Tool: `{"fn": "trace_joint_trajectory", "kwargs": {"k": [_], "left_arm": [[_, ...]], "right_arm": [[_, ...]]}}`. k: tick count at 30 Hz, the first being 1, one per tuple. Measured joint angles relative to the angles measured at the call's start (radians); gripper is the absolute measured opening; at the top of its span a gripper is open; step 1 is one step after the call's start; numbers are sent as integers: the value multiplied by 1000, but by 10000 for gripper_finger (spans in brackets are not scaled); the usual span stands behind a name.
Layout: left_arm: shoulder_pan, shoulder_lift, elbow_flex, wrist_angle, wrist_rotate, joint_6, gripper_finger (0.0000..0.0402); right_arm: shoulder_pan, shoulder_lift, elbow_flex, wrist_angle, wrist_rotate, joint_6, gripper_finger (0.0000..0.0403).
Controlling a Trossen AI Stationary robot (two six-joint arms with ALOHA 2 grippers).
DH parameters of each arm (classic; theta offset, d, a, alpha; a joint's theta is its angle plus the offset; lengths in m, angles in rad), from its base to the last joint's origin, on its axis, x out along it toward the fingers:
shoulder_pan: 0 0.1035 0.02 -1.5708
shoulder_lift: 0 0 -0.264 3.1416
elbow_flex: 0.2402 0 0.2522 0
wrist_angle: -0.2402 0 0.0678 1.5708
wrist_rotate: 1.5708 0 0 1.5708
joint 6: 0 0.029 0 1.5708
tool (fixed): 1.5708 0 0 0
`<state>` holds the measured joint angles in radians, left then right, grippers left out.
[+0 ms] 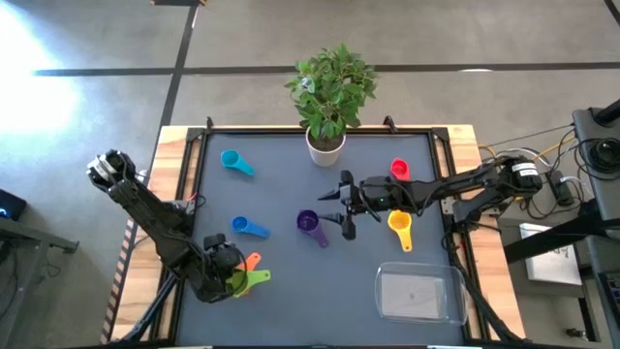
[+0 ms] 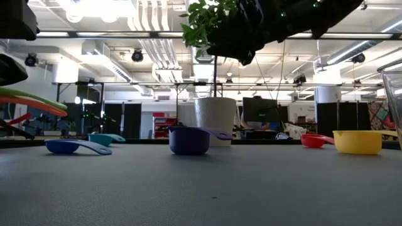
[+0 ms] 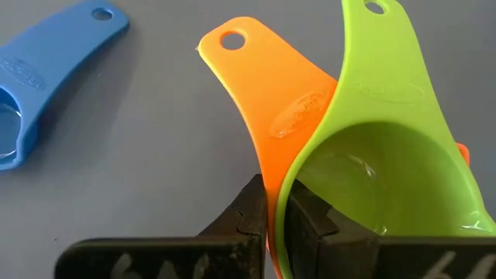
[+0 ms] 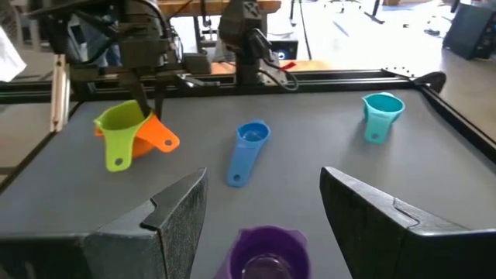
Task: Nest measuring cups in basket
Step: Adjust the nested measuring cups, then stack the violet measuring cup on top of the green measuring cup
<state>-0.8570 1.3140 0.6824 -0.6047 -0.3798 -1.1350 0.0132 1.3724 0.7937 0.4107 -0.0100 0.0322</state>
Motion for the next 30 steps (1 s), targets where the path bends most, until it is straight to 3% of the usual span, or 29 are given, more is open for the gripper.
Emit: {"fn": "trace_joint_trajectory", "kwargs": {"k": [22, 30], "left_arm": [[0, -17, 0, -10, 5, -4, 116], [0, -75, 21, -107, 9, -69, 160]], "right_arm": [[-1, 3, 0, -67, 47, 60, 238], [-1, 3, 0, -66, 47, 62, 238]]}}
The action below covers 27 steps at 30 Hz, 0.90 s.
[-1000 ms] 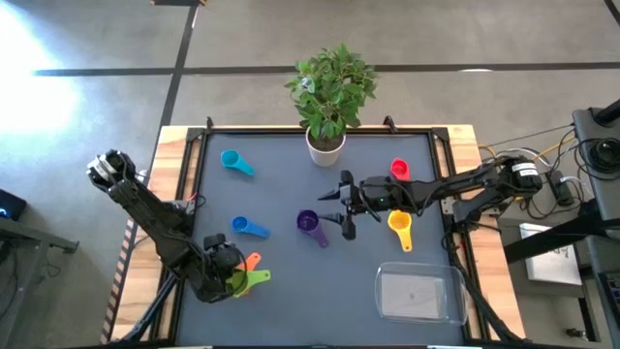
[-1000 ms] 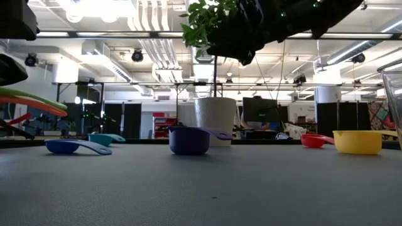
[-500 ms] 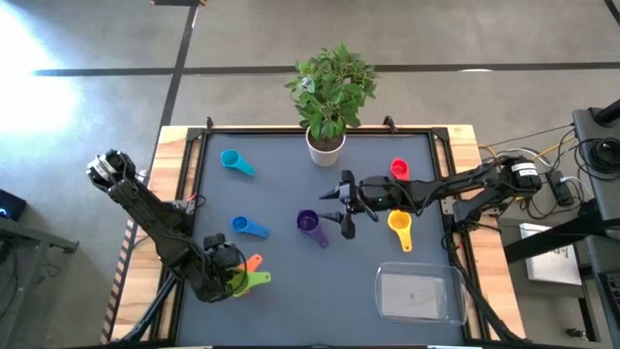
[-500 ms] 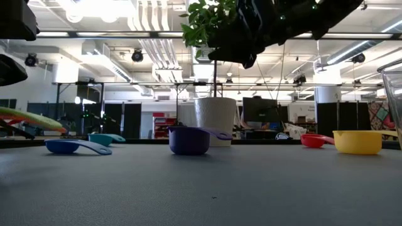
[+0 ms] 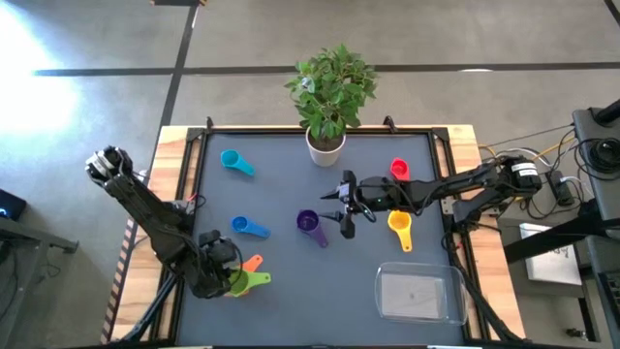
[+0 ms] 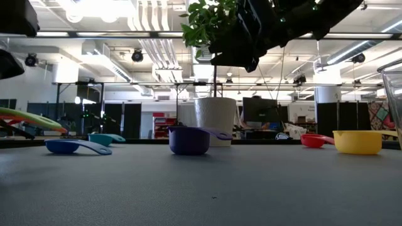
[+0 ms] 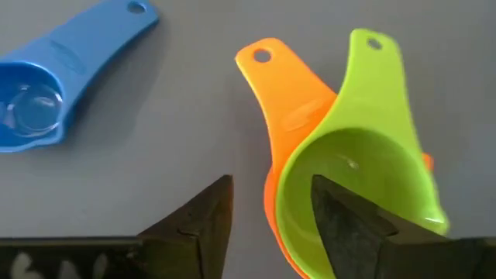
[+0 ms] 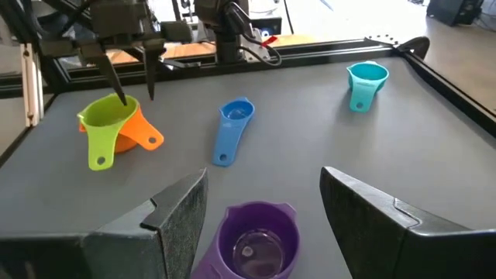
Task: Nest measuring cups in basket
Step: Stack the violet measuring cup on top of the green measuring cup
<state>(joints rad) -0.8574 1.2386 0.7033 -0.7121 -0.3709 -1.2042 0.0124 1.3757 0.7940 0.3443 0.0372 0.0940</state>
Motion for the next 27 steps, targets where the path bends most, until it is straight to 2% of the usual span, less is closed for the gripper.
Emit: {"fn": "trace_joint_trajectory", "kwargs": {"k": [4, 12, 21, 27], "left_arm": [[-1, -35, 49, -69, -27, -10, 182], [-27, -64, 86, -59, -245, 27, 192], [-157, -50, 26, 59, -698, 17, 192], [-182, -49, -32, 64, -851, 5, 192]], "right_arm": [[0, 0, 0, 0, 6, 0, 238], [0, 0, 0, -3, 17, 3, 238], [0, 0, -3, -55, 16, 30, 238], [-8, 10, -3, -52, 16, 72, 238]]}}
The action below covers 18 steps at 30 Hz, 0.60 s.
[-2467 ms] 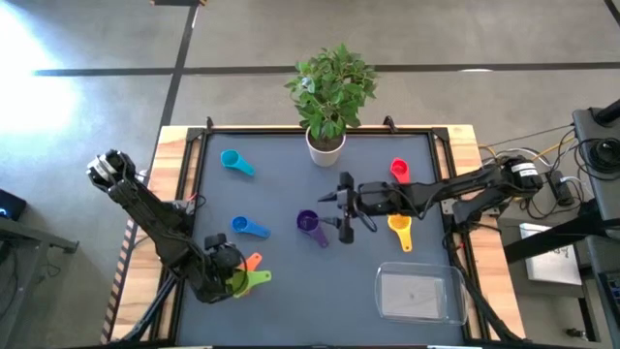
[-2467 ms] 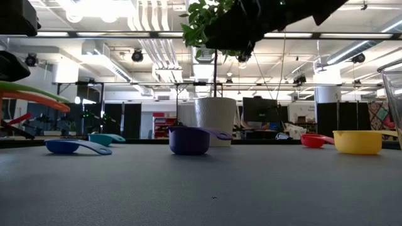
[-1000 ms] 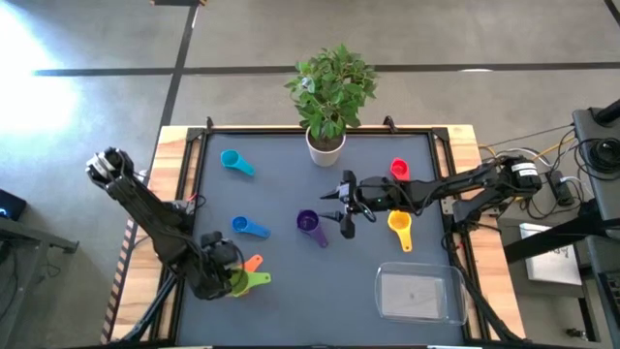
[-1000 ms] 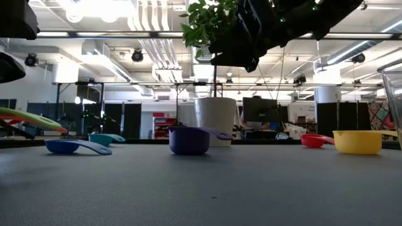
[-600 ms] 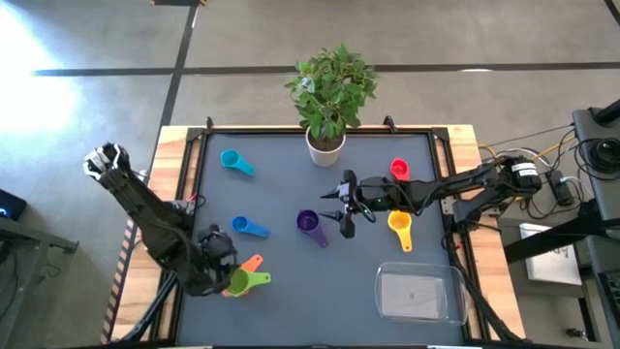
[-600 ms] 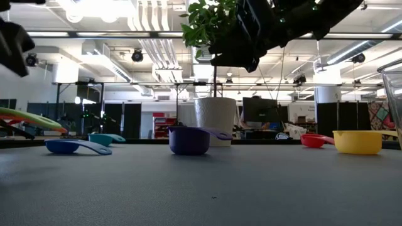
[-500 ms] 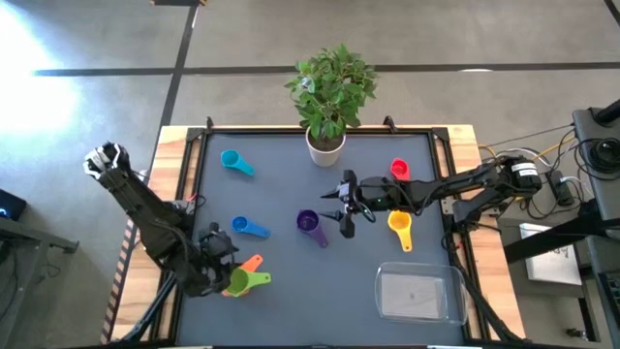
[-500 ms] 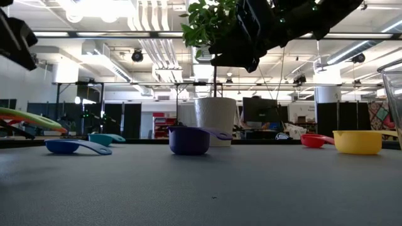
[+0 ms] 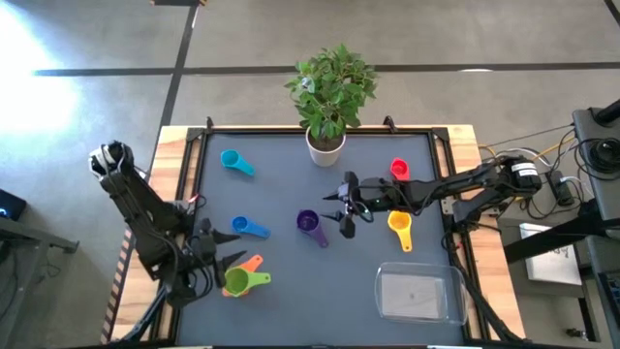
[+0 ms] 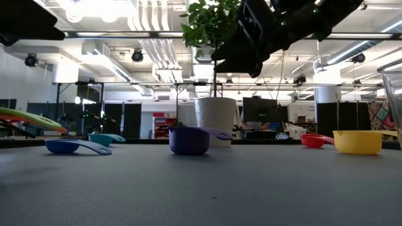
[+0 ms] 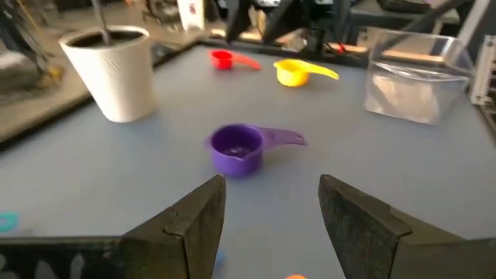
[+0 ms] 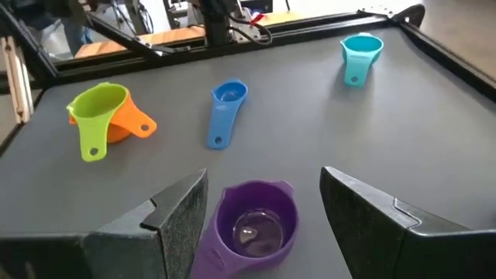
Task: Nest measuring cups in basket
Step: Stack the violet measuring cup on top of the green measuring cup
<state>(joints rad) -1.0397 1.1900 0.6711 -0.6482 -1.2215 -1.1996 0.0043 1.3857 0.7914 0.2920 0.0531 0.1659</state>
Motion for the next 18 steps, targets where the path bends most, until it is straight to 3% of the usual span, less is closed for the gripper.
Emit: {"fn": "trace_joint_trajectory", "kwargs": {"k": [9, 18], "left_arm": [[-2, -3, -190, 89, -54, -212, 191], [-2, 1, -204, 319, -131, -43, 191]], "right_arm": [[-56, 110, 39, -33, -22, 20, 238], [-91, 273, 228, -254, -56, -8, 238]]}}
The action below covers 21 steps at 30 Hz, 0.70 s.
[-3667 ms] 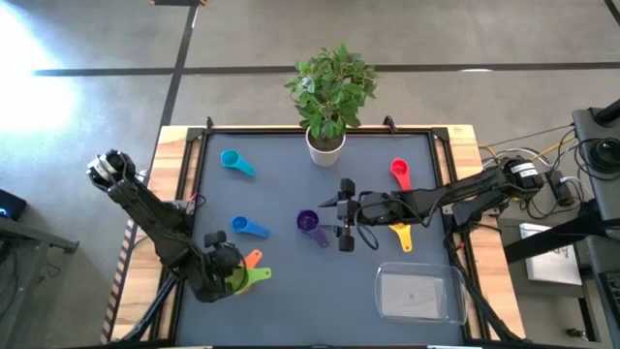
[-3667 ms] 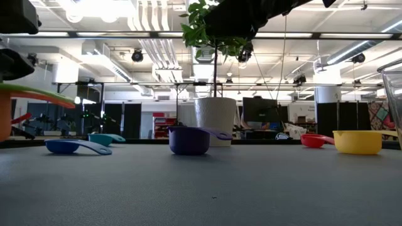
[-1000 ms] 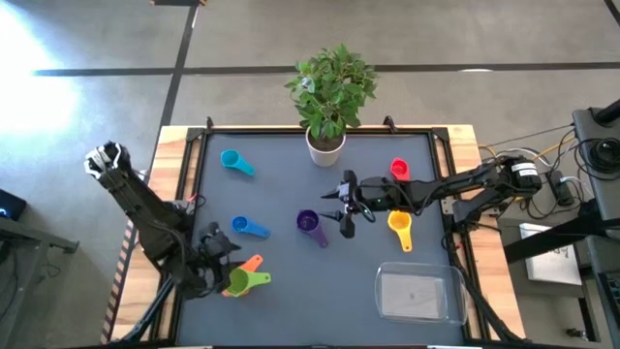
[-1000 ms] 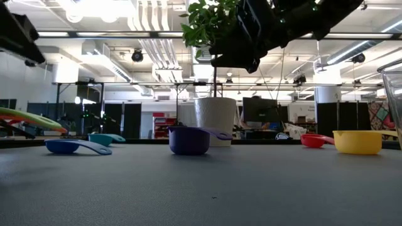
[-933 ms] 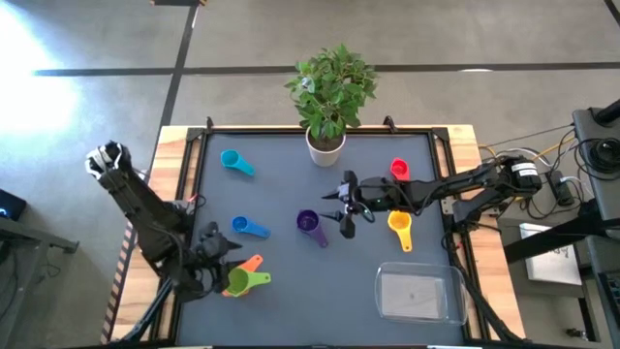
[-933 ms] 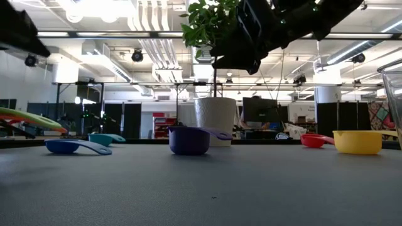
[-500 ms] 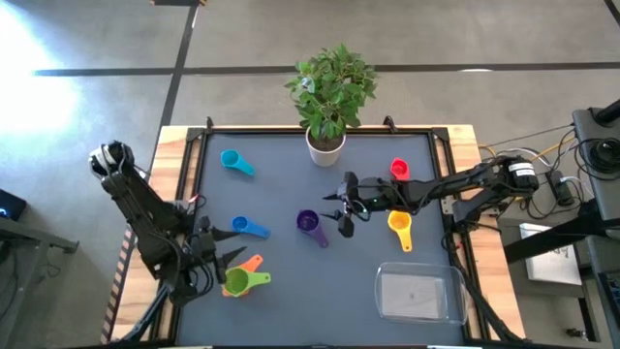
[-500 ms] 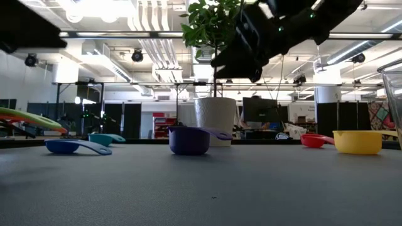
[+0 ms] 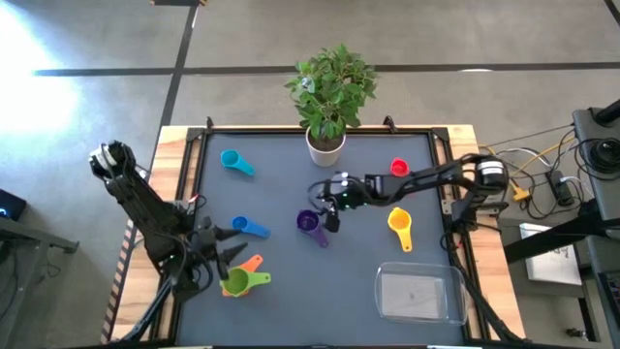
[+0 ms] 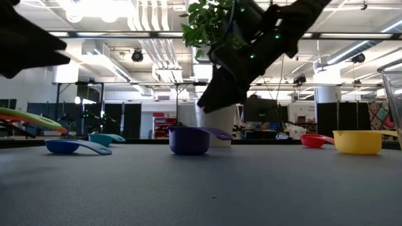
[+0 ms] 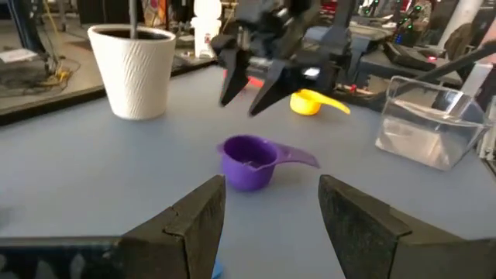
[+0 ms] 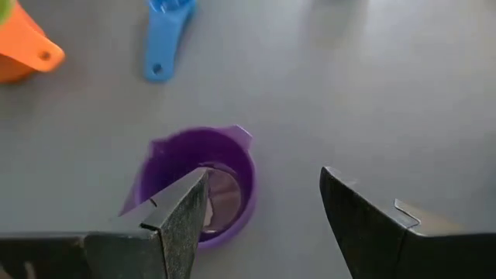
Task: Nest measuring cups in basket
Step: Stack the violet measuring cup on top of the green measuring cup
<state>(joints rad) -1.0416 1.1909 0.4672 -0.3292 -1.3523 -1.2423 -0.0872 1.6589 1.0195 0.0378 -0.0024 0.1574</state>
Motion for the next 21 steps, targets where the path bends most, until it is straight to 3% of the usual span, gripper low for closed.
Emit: {"fn": "trace_joint_trajectory", "kwargs": {"k": [8, 21], "left_arm": [[1, 42, 64, 39, -67, 139, 164], [3, 101, 133, 5, -100, 263, 139]], "right_arm": [[-5, 96, 120, -139, -8, 21, 238], [-12, 164, 134, -159, -84, 53, 234]]}}
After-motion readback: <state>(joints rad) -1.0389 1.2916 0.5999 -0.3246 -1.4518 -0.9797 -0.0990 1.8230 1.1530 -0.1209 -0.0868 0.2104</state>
